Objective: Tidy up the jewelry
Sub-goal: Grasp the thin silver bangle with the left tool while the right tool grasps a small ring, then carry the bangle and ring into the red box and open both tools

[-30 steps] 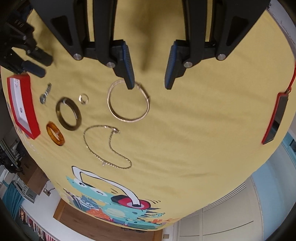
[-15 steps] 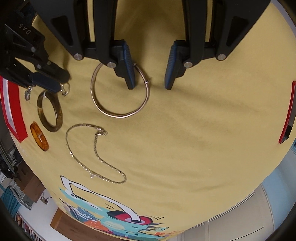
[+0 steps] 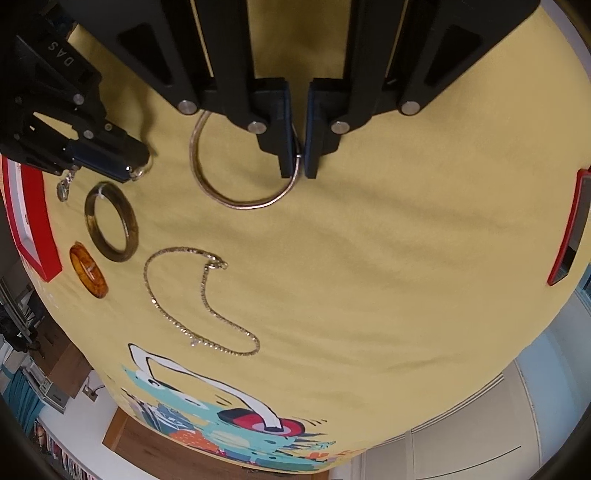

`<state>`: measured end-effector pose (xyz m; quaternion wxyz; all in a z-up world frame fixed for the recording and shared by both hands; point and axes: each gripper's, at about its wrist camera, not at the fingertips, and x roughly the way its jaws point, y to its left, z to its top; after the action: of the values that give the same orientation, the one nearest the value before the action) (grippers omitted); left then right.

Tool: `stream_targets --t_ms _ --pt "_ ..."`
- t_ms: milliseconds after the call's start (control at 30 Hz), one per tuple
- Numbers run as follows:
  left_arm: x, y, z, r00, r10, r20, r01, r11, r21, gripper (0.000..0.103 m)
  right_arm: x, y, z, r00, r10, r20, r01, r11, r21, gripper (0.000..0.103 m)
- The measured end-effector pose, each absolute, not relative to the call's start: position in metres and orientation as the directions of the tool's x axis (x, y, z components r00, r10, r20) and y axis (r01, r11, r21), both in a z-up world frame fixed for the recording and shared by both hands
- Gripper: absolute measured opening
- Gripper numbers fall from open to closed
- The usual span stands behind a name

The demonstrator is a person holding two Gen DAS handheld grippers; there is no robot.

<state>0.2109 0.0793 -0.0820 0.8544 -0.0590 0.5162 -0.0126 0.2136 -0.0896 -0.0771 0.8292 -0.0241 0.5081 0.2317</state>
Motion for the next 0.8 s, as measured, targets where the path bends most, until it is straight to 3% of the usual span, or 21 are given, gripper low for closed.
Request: stream_targets --t_ms 800 --pt "0.113 0.034 -0.005 0.580 0.008 -0.815 0.020 0.999 0.025 0.005 0.106 -0.164 0.002 0.514 0.394 -0.762 -0.382 0.900 0.208 0.019"
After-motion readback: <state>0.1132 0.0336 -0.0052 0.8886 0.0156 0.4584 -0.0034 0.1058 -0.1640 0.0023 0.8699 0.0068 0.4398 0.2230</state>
